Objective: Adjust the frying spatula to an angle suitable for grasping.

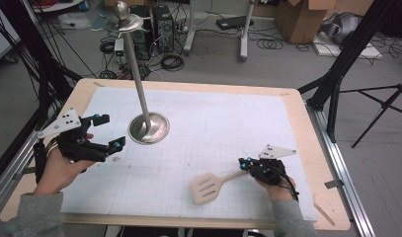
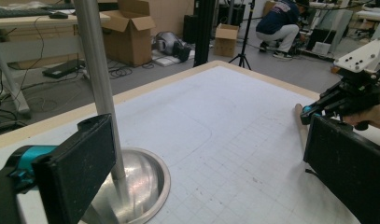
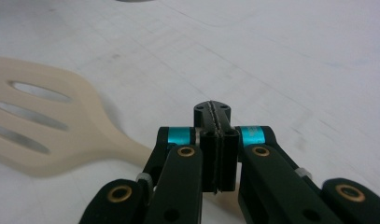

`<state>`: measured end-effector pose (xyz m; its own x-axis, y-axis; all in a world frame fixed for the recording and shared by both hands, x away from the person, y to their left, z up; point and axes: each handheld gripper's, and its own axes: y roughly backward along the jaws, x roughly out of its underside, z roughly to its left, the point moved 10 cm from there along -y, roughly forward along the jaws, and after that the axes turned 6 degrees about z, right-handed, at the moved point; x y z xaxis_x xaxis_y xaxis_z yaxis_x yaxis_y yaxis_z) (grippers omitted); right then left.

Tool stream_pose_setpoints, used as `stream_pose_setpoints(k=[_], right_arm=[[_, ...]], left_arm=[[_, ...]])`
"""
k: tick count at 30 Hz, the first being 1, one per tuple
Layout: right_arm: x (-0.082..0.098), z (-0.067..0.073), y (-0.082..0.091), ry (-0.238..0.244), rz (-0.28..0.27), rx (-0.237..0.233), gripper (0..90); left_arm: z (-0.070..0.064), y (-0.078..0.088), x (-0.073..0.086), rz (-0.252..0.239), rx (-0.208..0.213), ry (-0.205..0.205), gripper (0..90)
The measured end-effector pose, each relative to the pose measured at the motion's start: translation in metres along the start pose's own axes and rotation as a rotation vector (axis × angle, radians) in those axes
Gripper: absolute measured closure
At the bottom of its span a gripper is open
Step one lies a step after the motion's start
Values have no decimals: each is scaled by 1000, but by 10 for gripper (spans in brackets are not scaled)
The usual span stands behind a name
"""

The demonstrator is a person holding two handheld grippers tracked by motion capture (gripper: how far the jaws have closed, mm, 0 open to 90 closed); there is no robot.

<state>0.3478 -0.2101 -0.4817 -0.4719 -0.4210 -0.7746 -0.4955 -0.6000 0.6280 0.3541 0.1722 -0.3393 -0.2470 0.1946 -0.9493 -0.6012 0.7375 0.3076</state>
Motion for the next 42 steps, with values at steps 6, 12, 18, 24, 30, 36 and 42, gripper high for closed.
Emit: stream_pose_setpoints(k=[6,12,18,24,30,36,42], right_arm=[[27,-28,16,-58,39,80,900],[43,-37,24,-89,70,80,900],[53,-38,18,-98,115,84,900],[44,-40,13,-80,87,118,900],[36,-45,6,-55,79,145,900],[30,-50,-1,-53,79,158,900],[22,-56,-9,-52,81,155,900]], left_arm=[[-1,-6,-1,5,10,-6,29],[-1,-9,-2,3,20,-6,29],[-2,-10,-2,5,24,-6,29],[-1,-9,1,12,15,-6,29],[-1,-3,5,18,-3,-4,29],[1,6,8,16,-24,5,29],[2,12,11,16,-32,5,29]])
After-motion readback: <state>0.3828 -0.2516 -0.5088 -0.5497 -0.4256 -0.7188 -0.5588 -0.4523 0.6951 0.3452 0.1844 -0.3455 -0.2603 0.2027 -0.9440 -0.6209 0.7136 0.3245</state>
